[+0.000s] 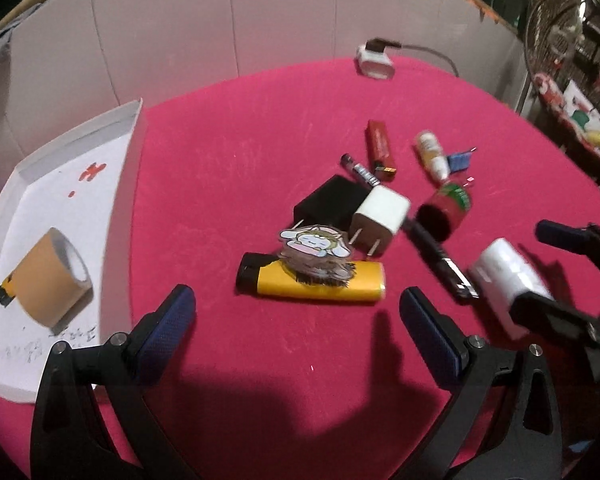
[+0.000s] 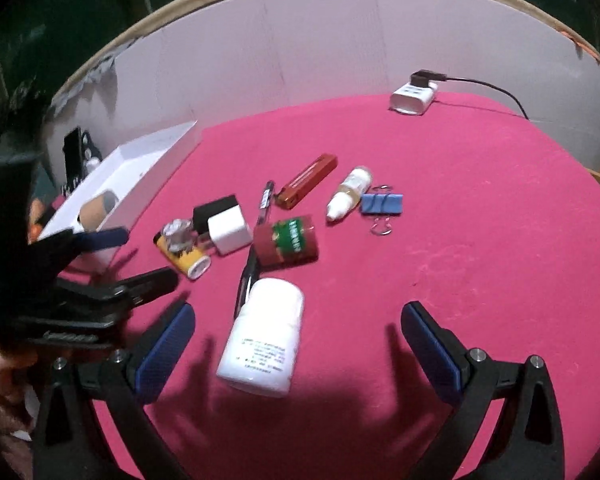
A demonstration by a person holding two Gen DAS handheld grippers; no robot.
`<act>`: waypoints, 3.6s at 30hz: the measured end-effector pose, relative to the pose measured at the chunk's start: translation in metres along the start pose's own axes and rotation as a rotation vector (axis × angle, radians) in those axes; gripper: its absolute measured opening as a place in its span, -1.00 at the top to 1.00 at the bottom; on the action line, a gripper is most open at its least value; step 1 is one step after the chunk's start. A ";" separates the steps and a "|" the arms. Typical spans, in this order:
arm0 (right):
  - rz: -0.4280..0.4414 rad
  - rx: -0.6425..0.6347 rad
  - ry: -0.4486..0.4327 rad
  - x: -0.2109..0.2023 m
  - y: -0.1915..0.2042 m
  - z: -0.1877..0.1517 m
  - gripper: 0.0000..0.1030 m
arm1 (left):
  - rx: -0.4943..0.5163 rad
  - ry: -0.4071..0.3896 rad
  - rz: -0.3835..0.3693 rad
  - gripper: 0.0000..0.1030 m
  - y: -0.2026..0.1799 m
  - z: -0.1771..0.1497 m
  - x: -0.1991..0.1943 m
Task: Organize rigid objects
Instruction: 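Grasp the second yellow lighter with the left gripper while the right gripper grasps the white bottle, then carry the yellow lighter and white bottle over the white tray with both grippers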
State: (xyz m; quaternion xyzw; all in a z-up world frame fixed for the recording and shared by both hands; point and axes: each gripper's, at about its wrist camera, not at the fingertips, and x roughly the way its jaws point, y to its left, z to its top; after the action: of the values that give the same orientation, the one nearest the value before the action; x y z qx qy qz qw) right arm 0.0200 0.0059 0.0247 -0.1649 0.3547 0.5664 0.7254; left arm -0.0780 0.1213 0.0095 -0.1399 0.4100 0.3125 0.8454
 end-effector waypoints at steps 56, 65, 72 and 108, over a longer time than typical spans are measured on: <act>0.105 -0.011 -0.193 -0.050 0.003 0.029 0.30 | -0.058 -0.282 0.028 -0.59 0.018 0.003 -0.095; 0.121 -0.070 -0.231 -0.060 0.021 0.044 0.30 | -0.117 -0.316 0.049 -0.59 0.042 -0.002 -0.112; 0.148 -0.130 -0.246 -0.060 0.045 0.059 0.30 | -0.206 -0.350 0.089 -0.59 0.078 -0.008 -0.128; 0.266 -0.342 -0.233 -0.022 0.187 0.127 0.30 | -0.402 -0.388 0.311 -0.59 0.213 -0.024 -0.156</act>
State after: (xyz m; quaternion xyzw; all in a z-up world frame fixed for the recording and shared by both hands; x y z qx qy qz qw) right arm -0.1167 0.1285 0.1583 -0.1709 0.1861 0.7241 0.6418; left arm -0.3027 0.2081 0.1206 -0.1777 0.1876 0.5337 0.8052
